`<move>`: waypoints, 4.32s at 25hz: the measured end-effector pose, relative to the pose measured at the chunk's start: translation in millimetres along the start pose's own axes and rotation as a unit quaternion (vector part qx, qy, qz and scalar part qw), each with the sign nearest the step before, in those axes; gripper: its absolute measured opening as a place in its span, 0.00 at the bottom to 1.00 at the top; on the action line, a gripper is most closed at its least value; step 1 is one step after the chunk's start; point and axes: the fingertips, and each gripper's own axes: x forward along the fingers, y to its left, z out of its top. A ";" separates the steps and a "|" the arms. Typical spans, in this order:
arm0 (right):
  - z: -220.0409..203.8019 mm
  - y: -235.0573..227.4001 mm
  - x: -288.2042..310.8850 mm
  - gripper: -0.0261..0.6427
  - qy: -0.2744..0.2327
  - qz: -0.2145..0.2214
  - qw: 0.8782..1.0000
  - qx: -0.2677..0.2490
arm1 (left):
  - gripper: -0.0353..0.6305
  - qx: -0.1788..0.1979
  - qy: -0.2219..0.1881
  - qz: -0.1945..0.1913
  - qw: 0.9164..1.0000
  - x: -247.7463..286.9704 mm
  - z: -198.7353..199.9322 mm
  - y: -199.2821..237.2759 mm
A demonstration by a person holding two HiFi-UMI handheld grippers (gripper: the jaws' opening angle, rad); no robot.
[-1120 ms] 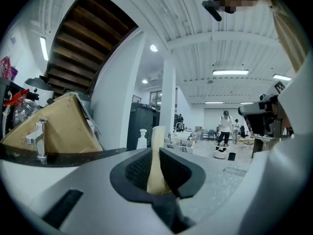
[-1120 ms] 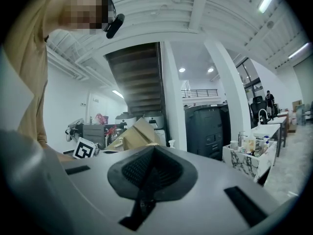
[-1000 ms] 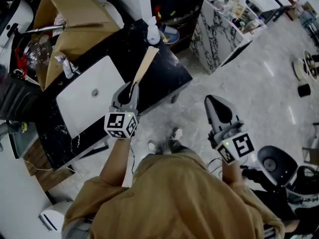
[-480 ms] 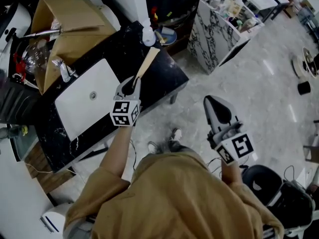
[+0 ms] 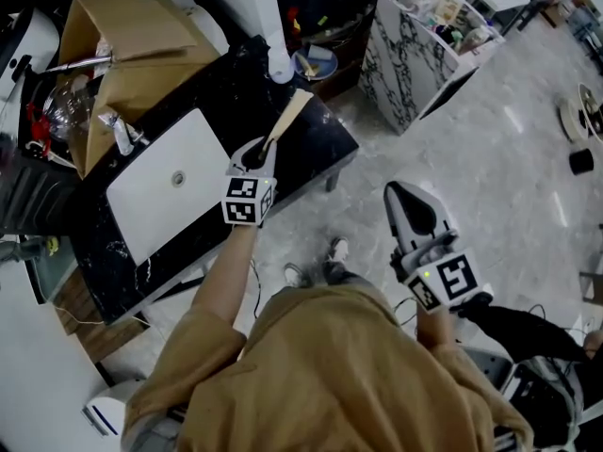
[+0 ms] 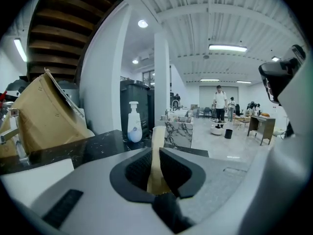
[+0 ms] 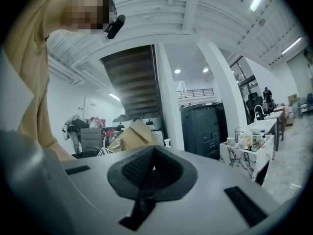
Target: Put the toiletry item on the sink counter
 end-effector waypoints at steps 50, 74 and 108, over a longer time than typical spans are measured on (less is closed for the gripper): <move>9.4 -20.2 -31.8 0.04 -0.018 -0.034 0.999 -0.005 | 0.22 0.031 0.182 0.008 0.983 48.1 -66.6 3.6; 14.6 10.1 -4.9 0.05 -0.029 0.020 0.999 -0.017 | 0.58 -0.024 0.021 0.033 0.999 -16.6 4.3 21.5; 57.7 -2.1 61.1 0.04 -0.062 0.055 0.995 -0.051 | 0.06 0.083 -0.227 0.136 0.961 -230.0 185.3 57.1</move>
